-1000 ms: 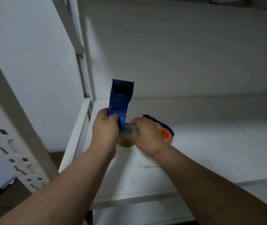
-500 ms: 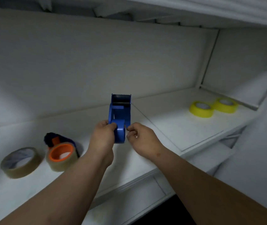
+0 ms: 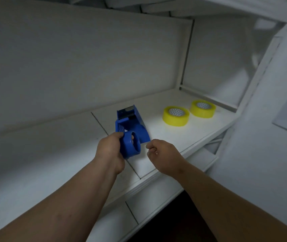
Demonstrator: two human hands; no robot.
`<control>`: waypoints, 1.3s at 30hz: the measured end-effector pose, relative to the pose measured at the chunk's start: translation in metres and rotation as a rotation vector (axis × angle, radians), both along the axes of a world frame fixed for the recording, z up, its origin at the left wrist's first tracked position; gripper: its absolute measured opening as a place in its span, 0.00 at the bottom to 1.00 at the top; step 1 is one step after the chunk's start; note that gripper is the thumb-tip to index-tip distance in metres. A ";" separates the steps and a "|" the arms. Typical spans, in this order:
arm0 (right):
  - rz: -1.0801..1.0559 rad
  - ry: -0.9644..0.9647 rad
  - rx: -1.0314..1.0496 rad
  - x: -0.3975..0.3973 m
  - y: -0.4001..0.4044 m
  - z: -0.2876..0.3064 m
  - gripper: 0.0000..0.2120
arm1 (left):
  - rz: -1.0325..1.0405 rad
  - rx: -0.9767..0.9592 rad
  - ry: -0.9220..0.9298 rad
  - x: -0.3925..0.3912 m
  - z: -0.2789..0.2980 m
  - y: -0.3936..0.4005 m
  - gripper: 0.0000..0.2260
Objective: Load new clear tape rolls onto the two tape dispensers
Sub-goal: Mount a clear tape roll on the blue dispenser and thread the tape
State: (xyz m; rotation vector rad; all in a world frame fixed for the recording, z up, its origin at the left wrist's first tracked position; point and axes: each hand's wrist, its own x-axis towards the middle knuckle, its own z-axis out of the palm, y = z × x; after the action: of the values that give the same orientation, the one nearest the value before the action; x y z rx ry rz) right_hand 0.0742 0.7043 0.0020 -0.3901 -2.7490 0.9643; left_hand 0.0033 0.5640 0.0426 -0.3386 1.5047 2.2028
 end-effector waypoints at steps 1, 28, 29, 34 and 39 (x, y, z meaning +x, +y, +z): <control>-0.013 -0.014 0.013 -0.006 0.013 -0.002 0.13 | -0.009 0.008 -0.008 -0.009 -0.003 0.011 0.05; 0.012 -0.324 0.636 -0.153 0.242 -0.027 0.30 | 0.183 -0.068 -0.010 -0.114 -0.017 0.173 0.05; 0.024 -0.311 0.655 -0.154 0.244 -0.026 0.29 | 0.201 -0.070 -0.006 -0.112 -0.019 0.174 0.05; 0.040 -0.315 0.639 -0.163 0.247 -0.025 0.26 | 0.260 -0.073 -0.002 -0.105 -0.027 0.171 0.05; 0.001 -0.269 0.447 -0.162 0.231 -0.019 0.27 | 0.295 -0.049 0.000 -0.103 -0.027 0.153 0.07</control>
State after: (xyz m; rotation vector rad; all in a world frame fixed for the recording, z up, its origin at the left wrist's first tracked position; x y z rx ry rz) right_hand -0.0883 0.9356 -0.0166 -0.4640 -3.0875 0.2897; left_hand -0.0994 0.7167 0.0155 -0.6117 1.5970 2.3891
